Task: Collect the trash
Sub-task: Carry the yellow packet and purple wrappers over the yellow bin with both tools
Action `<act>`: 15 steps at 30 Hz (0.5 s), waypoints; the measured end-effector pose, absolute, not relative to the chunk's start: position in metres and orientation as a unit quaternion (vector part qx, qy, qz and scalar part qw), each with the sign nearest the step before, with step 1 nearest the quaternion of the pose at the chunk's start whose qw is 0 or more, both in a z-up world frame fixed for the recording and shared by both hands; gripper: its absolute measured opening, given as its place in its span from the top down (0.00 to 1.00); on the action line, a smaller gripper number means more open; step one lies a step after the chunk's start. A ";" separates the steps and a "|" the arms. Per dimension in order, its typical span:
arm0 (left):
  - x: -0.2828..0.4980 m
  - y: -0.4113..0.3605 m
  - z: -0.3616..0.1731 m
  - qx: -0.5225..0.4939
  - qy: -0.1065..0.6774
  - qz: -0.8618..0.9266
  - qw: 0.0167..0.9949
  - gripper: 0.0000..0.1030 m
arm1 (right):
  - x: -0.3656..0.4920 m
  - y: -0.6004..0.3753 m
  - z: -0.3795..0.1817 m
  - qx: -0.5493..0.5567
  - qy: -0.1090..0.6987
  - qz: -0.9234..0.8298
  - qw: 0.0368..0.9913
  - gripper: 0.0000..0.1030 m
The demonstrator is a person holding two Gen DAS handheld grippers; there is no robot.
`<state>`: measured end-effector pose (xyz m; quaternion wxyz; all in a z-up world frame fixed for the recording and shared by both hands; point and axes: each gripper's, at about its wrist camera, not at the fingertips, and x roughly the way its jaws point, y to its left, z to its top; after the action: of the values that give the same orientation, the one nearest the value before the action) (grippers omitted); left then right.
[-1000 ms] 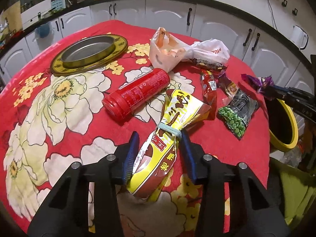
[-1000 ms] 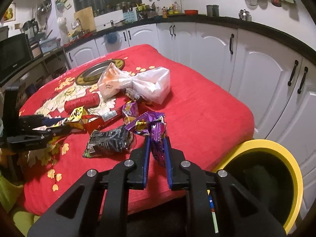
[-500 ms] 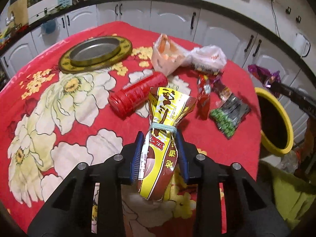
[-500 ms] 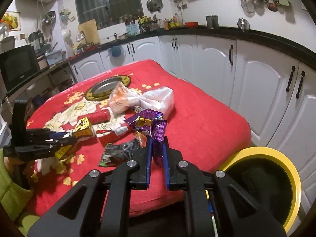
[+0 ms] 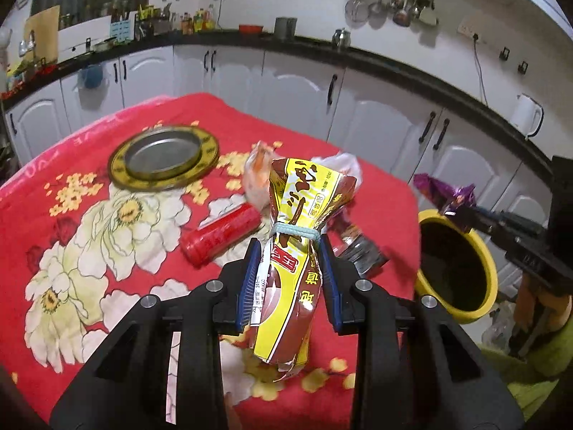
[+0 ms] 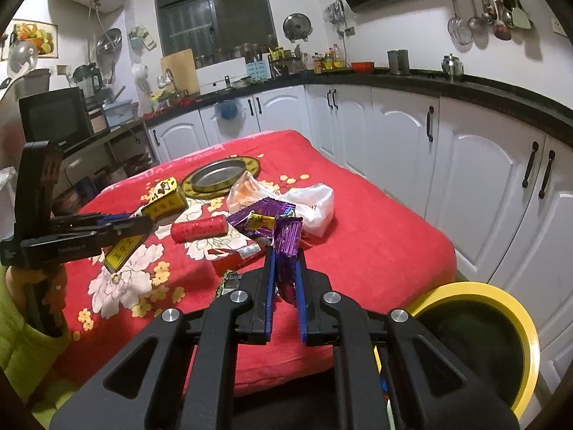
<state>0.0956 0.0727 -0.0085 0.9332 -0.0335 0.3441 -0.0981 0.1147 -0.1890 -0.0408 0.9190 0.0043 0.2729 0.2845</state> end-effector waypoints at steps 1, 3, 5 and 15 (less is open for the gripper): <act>0.095 0.072 -0.007 -0.035 0.341 -0.098 0.934 0.76 | 0.113 -0.190 -0.039 0.005 0.271 0.284 0.920 0.90; 0.093 0.067 0.000 -0.040 0.332 -0.102 0.937 0.76 | 0.111 -0.194 -0.036 0.005 0.265 0.281 0.923 0.90; 0.090 0.061 0.005 -0.040 0.324 -0.105 0.939 0.76 | 0.109 -0.198 -0.033 0.007 0.261 0.278 0.924 0.90; 0.086 0.027 0.015 -0.041 0.307 -0.133 0.942 0.76 | 0.097 -0.232 -0.018 0.016 0.237 0.245 0.940 0.90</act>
<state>0.0857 0.0272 0.0147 0.9416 -0.0406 0.3068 -0.1329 0.0967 -0.2318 -0.0183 0.9398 0.0161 0.2375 0.2452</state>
